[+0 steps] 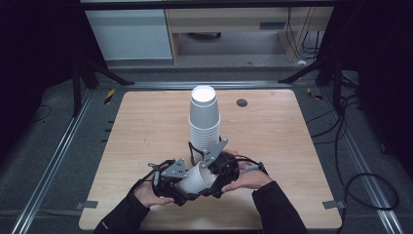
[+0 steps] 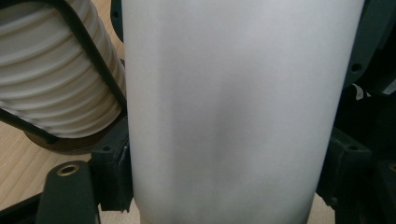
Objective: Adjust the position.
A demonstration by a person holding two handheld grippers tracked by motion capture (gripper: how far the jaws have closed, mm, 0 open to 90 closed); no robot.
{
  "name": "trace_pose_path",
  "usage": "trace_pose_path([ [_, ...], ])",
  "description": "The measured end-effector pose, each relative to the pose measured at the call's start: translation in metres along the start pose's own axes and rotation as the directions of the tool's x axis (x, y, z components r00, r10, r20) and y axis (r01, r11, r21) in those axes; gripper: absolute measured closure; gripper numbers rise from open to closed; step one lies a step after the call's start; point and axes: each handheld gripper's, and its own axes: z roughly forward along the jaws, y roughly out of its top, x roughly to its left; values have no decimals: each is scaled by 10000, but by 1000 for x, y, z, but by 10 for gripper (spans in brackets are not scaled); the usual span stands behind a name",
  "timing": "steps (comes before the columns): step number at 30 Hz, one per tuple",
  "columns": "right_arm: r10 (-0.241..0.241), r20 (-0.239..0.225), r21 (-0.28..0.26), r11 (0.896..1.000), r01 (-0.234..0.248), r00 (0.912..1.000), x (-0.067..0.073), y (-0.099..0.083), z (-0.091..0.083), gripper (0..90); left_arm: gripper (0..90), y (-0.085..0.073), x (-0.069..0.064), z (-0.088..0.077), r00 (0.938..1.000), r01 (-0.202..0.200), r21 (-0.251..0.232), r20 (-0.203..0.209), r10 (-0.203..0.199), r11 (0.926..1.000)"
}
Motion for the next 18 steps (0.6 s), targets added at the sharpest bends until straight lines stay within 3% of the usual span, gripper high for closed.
trace_pose_path([
  [6, 170, 156, -266, 9995, -166, 9997, -1, 0, -4, 33, 218, -1, 1, -2, 9999, 136, -164, -14, -137, 9998],
  [14, 438, 462, -1013, 9941, -389, 9980, -1, -1, -19, 28, 218, -3, 4, -5, 9995, 325, -396, -48, -327, 9987],
  [18, 580, 750, -1465, 9881, -465, 9955, -2, -6, -29, 28, 218, -7, 8, -8, 9984, 551, -792, -106, -561, 9953],
])
